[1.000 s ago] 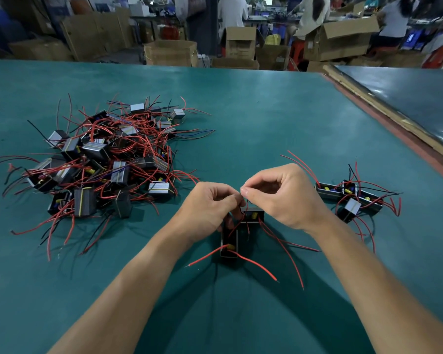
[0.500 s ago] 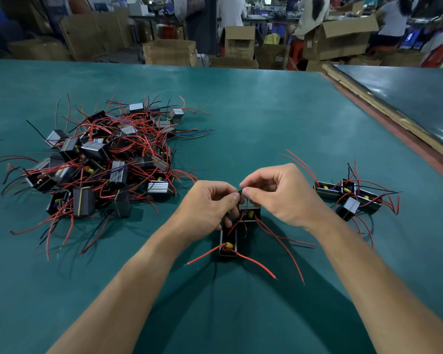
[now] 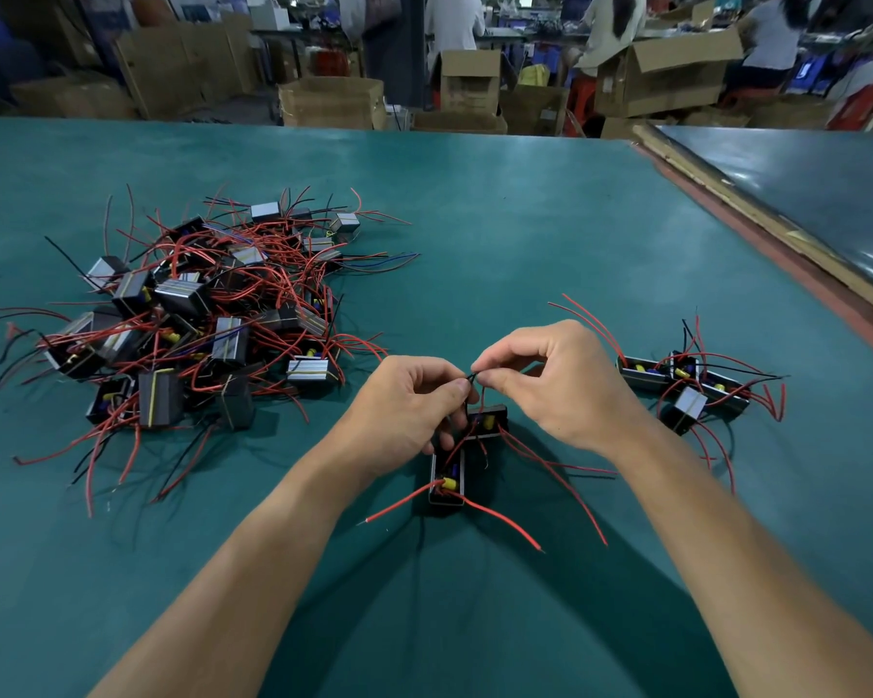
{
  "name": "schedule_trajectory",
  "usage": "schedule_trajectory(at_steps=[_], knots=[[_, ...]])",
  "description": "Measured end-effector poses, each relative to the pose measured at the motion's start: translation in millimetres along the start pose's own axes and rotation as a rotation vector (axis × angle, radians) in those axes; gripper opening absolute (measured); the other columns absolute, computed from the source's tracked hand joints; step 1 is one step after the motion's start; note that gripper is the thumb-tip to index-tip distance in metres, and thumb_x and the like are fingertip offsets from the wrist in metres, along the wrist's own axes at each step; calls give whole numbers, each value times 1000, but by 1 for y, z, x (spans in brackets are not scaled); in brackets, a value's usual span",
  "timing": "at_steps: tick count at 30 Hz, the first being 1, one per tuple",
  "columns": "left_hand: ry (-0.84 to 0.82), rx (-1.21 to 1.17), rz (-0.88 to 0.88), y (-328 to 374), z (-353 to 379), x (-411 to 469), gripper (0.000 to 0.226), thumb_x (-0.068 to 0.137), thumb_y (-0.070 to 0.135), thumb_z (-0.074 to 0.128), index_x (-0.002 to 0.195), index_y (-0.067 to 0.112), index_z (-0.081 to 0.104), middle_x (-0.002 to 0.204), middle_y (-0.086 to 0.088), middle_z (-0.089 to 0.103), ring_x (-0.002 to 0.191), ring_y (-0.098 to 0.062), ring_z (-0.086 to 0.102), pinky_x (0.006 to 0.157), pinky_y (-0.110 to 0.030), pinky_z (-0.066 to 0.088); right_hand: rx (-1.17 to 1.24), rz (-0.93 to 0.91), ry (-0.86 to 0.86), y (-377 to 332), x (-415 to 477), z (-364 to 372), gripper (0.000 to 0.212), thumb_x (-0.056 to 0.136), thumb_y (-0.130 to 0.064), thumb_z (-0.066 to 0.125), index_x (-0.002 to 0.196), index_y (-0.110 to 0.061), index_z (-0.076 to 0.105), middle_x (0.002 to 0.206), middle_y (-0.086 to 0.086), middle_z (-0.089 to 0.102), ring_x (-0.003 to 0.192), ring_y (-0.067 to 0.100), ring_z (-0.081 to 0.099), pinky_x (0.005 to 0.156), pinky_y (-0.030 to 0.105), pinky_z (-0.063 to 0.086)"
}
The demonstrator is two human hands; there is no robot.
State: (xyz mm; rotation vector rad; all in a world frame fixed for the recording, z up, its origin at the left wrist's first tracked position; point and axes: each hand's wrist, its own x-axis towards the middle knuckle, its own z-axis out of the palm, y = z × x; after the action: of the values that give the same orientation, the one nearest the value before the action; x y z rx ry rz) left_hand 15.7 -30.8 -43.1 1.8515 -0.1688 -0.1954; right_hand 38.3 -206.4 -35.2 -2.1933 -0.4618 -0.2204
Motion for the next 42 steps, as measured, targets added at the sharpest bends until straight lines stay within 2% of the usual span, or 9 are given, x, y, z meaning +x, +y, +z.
schedule_trajectory(at_steps=[8,13,22,26,31,34,37,40,42], knots=[[0,6,12,0,0,0,25,99,9,52,77,12,62,57,3,59,46,-13,53,44,-20,40,92,2,-43,1,0,-4,24,83,-8,73,74,-30,76,72,-12,74,69,8,68,69,17,53],[-2,5,9,-1,1,1,26,98,9,52,75,15,62,57,3,59,46,-13,52,44,-20,40,30,-4,-34,2,0,-2,25,81,-8,75,69,-31,72,70,-15,72,64,1,66,66,13,49],[14,20,34,-1,0,1,26,99,7,49,77,13,62,55,2,59,47,-16,53,43,-20,40,-86,-186,169,-2,-3,10,11,78,-8,75,75,-19,76,71,-10,70,64,6,63,64,20,49],[45,18,43,-4,1,3,25,98,9,52,76,12,63,55,2,58,47,-17,52,44,-21,39,-62,10,106,0,-1,8,15,79,-19,74,67,-27,69,65,-14,69,60,4,63,66,26,52],[157,207,225,-12,2,5,21,91,19,60,72,19,70,56,0,63,48,-14,49,48,-30,43,122,105,67,-1,-1,8,25,84,-25,70,62,-14,67,57,3,66,52,22,57,57,36,49],[200,283,309,-14,2,2,21,88,26,60,70,18,68,54,-3,60,44,-10,43,44,-29,39,127,147,73,-3,-1,10,28,85,-28,71,60,-14,67,56,4,66,50,12,53,54,35,49],[207,307,327,-14,2,1,24,88,27,60,68,16,67,52,-5,56,42,-9,38,42,-26,32,120,207,42,-3,1,12,29,86,-27,71,61,-13,69,56,7,66,48,14,53,54,41,52],[208,342,356,-14,2,1,24,89,22,62,66,18,66,50,-2,50,42,-8,34,42,-21,26,241,279,10,-3,1,13,29,88,-22,70,63,-6,68,62,19,67,47,22,55,48,36,47],[204,350,364,-12,2,1,24,89,20,63,65,22,67,48,2,46,42,-7,32,42,-19,25,299,324,-24,-3,1,12,30,89,-20,69,65,-3,69,63,19,68,48,22,57,44,30,47]])
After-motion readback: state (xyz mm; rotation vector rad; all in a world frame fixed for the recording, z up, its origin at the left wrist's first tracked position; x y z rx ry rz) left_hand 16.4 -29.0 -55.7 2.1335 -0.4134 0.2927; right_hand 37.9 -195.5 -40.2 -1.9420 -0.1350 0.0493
